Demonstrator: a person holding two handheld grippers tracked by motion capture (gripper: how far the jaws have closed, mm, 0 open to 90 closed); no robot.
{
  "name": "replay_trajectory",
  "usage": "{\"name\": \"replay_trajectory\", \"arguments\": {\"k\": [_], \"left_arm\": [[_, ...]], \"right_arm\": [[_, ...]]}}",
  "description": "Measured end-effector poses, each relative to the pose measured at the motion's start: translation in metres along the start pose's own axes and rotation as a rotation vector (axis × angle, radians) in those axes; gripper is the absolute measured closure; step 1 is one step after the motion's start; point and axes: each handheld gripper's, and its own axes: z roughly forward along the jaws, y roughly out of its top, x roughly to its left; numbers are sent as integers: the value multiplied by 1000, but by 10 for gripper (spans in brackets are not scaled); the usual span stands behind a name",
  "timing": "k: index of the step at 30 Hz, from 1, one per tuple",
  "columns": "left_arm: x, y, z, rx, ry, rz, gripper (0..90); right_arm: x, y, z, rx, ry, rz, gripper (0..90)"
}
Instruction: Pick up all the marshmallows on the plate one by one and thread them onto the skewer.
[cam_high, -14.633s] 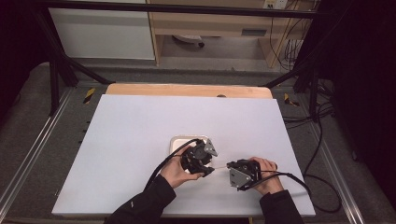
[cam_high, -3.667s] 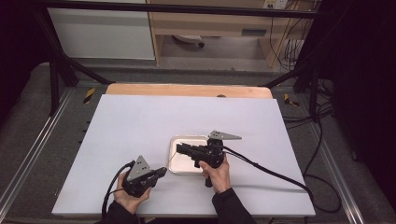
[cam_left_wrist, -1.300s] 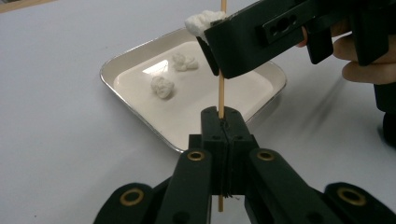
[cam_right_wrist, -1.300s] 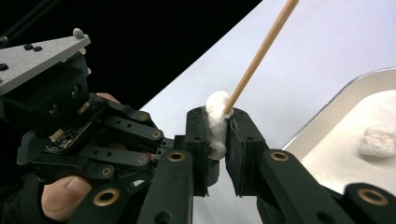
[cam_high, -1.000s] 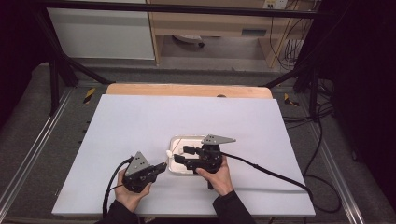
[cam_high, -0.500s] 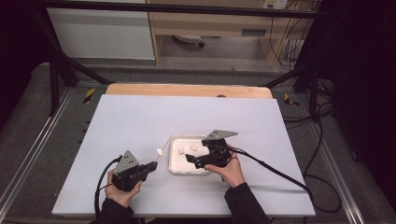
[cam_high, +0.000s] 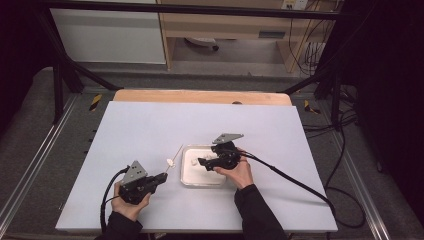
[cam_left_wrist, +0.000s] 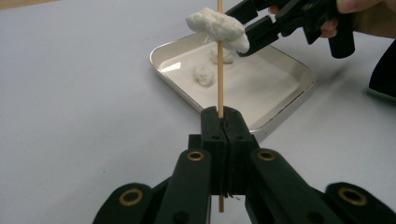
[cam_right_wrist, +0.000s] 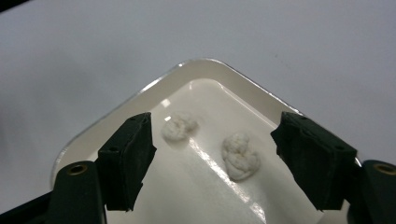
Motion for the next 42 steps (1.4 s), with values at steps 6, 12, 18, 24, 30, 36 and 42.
{"name": "replay_trajectory", "arguments": {"k": [6, 12, 18, 24, 30, 36, 42], "left_arm": [[-1, 0, 2, 2, -6, -1, 888], [-1, -1, 2, 4, -9, 1, 888], [-2, -1, 3, 4, -9, 2, 888], [-2, -1, 3, 3, -9, 1, 888], [-3, -1, 3, 2, -12, 3, 888], [-5, -1, 4, 1, -17, 6, 888], [-8, 0, 5, 1, -23, 13, 888]], "right_arm": [[-7, -4, 12, 21, -43, -13, 429], [-10, -8, 19, 40, -34, -1, 534], [-8, -10, 19, 32, -48, -32, 660], [-8, -12, 18, 25, -44, -15, 730], [-9, -11, 9, -7, -10, 20, 747], [-7, -4, -16, -66, 48, 30, 758], [-1, 0, -38, -117, 88, 26, 764]]}}
